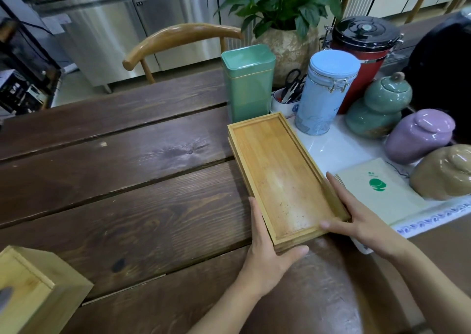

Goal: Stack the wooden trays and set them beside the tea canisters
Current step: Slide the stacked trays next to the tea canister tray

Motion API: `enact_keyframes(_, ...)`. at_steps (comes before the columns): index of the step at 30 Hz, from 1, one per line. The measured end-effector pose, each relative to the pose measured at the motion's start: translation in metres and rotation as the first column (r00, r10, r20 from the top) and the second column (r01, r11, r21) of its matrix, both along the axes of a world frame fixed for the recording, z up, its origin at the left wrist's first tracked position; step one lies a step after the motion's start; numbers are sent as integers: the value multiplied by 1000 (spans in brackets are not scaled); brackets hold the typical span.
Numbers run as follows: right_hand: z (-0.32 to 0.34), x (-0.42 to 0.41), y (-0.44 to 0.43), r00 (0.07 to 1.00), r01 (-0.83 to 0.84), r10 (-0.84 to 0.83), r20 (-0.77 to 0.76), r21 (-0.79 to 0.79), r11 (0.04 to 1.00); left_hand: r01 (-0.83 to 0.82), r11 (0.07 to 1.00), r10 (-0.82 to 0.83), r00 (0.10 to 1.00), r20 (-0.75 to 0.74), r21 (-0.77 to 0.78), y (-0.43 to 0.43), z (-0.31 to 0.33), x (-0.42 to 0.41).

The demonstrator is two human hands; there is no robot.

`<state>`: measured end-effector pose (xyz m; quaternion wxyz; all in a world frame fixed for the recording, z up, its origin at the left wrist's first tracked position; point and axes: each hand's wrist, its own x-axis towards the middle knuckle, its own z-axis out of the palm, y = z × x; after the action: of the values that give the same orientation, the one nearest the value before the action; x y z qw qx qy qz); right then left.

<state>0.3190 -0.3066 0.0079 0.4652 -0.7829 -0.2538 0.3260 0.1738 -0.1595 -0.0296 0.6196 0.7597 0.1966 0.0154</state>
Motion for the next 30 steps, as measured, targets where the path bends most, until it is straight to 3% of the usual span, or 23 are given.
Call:
enact_keyframes(6,-6,2,-4,990,-60,58,131,12,998,-13,980,0,998,65,196,1,-3,-5)
enact_keyframes(11,-10,1,-4,998,-8,1,70,102,995,-86,972,65,993,102,217,-1,-9,-3)
enact_keyframes(30,-12,2,-2,995,76,-81,57,84,994,-112,965,97,993,72,236,-7,-1,-4)
